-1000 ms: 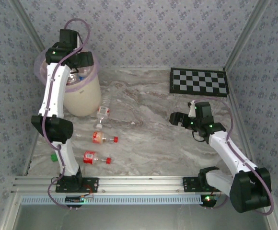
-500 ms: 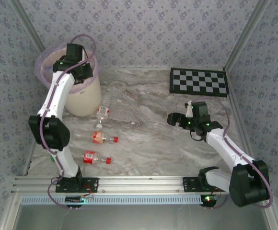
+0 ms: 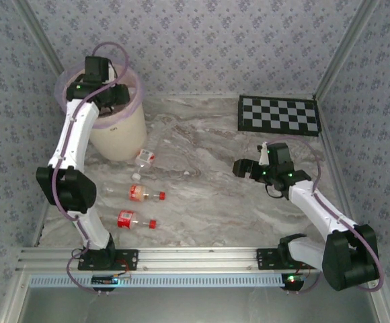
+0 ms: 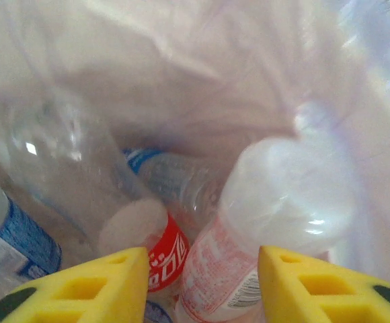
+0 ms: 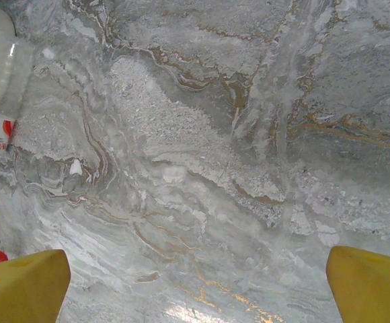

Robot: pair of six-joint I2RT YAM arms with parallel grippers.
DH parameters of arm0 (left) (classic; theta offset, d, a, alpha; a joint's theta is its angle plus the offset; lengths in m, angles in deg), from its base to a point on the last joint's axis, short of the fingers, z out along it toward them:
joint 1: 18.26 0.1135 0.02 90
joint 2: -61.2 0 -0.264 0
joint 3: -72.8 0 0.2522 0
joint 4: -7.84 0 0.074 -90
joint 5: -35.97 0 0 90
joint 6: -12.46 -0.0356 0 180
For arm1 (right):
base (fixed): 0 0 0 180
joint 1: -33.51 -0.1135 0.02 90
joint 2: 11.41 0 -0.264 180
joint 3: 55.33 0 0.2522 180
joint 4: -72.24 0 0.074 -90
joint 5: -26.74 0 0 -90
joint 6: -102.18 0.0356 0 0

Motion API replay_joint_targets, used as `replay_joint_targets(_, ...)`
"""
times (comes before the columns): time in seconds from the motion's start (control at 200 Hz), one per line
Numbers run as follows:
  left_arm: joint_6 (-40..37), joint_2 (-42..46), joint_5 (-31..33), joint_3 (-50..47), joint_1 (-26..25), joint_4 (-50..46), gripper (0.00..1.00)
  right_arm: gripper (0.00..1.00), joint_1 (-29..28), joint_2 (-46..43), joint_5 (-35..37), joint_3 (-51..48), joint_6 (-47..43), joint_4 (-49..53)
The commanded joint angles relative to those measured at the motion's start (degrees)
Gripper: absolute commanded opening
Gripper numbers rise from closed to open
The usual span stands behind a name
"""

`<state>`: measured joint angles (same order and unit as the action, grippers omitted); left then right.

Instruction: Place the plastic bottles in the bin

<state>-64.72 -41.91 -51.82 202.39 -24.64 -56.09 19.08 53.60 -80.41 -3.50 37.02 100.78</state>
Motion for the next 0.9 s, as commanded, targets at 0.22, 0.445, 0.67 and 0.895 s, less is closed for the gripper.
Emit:
replay_joint_targets(0.22,-4.73,5.26,8.77,8.49,1.16,-4.57,0.59,1.00,-1.03,2.72,0.34,2.79,0.47,-0.77)
replay_joint_targets(0.445,-2.54,1.38,8.00,6.78,5.86,-7.39,0.33,1.00,-1.47,3.18,0.12,3.25,0.04,-0.69)
replay_joint_targets(0.67,1.86,3.03,1.68,-7.94,7.39,-1.38,0.21,1.00,-1.50,1.61,0.82,1.15,0.29,-0.71)
replay_joint_targets(0.895,4.13,1.20,-2.66,-11.47,7.50,0.94,0.19,1.00,-1.56,0.72,0.70,1.04,0.12,-0.05)
